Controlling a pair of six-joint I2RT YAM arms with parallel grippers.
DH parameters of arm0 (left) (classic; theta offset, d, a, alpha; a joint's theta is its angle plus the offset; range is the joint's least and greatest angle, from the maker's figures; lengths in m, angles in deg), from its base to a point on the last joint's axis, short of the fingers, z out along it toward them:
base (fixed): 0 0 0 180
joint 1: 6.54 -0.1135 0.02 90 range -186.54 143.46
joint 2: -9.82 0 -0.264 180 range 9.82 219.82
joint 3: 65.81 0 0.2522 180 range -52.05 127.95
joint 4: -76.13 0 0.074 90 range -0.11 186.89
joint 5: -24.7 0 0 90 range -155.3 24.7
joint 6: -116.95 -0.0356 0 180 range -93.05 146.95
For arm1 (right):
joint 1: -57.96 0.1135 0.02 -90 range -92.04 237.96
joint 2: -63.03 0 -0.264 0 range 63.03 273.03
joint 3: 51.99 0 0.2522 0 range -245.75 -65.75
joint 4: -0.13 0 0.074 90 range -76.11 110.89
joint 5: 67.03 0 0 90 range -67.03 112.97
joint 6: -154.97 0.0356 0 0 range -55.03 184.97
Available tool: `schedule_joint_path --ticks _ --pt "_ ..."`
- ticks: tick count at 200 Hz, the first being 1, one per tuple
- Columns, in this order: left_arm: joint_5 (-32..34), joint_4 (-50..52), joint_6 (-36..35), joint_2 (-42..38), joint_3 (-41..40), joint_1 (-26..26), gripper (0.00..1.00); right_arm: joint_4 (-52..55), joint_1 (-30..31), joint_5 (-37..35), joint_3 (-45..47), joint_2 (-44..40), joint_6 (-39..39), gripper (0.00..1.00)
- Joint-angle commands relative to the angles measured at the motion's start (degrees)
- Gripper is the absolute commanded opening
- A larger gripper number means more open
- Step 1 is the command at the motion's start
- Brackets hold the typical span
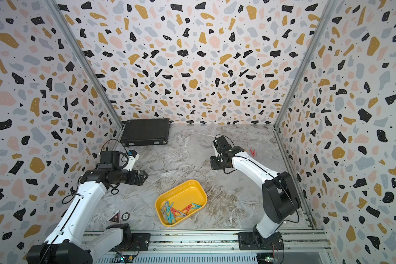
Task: Take the clothespins out of the storage box
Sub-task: Place the clothespin at the center of the board.
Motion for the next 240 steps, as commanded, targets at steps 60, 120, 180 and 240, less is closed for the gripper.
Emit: schedule_joint_path --ticks 60,120,180,240 --pt "-0.6 -1.1 -0.3 -1.3 -0.4 -0.3 1.00 -2.1 -5.0 -0.1 -0.8 11.1 8.7 0.00" --pt "-0.9 -1.2 -0.3 -1.7 -0.6 -0.6 1.00 -2.5 -5.9 -2.6 -4.7 17.3 11.1 0.00" --pt "-1.3 -1.1 -0.3 -1.9 -0.6 -0.9 1.00 -2.5 -5.9 -2.6 -7.1 19.7 13.5 0.03" --pt "-1.4 -1.2 -0.4 -1.8 -0.7 -1.0 1.00 -3.4 -5.9 0.0 -6.6 17.7 13.9 0.22"
